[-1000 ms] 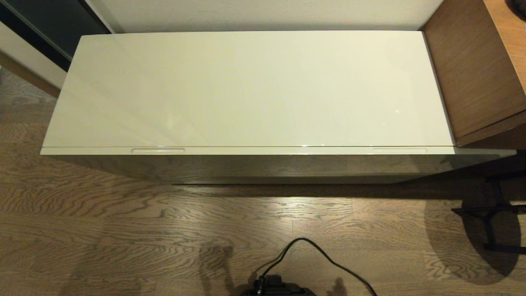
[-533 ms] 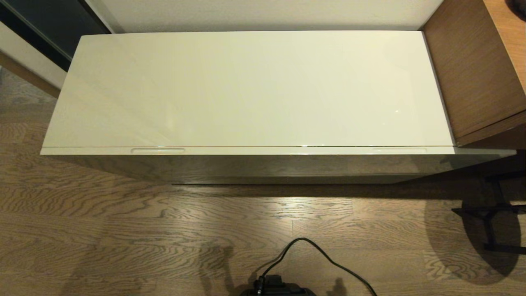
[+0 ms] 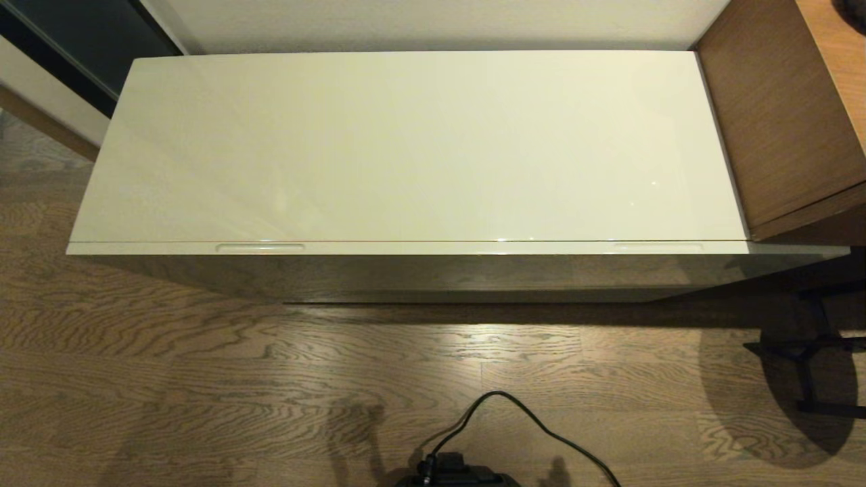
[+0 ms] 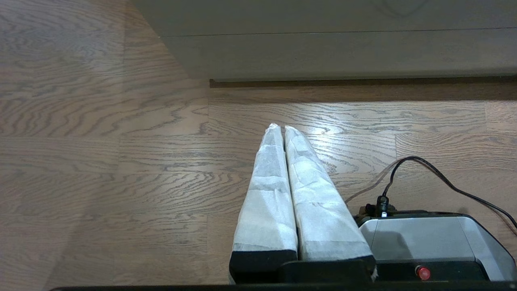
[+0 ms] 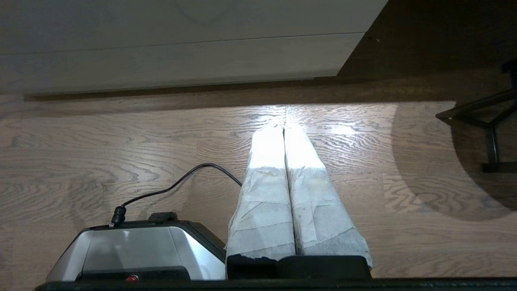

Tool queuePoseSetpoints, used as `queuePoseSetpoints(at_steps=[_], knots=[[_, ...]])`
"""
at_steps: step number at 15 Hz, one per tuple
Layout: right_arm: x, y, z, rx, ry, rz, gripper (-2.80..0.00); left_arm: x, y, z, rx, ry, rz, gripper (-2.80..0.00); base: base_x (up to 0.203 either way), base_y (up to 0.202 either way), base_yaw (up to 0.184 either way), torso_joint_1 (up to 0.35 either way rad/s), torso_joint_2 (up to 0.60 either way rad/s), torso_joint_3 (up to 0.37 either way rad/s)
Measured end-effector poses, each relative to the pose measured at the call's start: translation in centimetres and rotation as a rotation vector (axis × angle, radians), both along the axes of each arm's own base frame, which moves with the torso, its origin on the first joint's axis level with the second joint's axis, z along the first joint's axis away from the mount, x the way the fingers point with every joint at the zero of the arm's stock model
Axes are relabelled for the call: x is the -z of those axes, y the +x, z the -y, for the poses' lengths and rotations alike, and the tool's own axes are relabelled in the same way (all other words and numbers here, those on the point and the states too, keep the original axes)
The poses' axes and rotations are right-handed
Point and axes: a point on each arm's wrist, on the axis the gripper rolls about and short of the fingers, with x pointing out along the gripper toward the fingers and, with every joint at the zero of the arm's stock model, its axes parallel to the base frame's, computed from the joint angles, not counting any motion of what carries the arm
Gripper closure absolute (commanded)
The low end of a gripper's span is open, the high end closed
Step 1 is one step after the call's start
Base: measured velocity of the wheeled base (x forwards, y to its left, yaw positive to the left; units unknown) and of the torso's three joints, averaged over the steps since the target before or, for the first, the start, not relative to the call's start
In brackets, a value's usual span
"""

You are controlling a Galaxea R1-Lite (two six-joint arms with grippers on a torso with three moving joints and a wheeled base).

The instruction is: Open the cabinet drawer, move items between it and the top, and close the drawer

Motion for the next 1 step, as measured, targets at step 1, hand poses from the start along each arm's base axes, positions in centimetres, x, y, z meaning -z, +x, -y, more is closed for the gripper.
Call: queuePoseSetpoints(at_steps=[1], knots=[[0.0,0.0,0.0,0.0,0.0,0.0,0.0,0.0,0.0,0.0,0.0,0.0,0.0,0.0,0.0,0.0,0.0,0.0,0.0,0.0]])
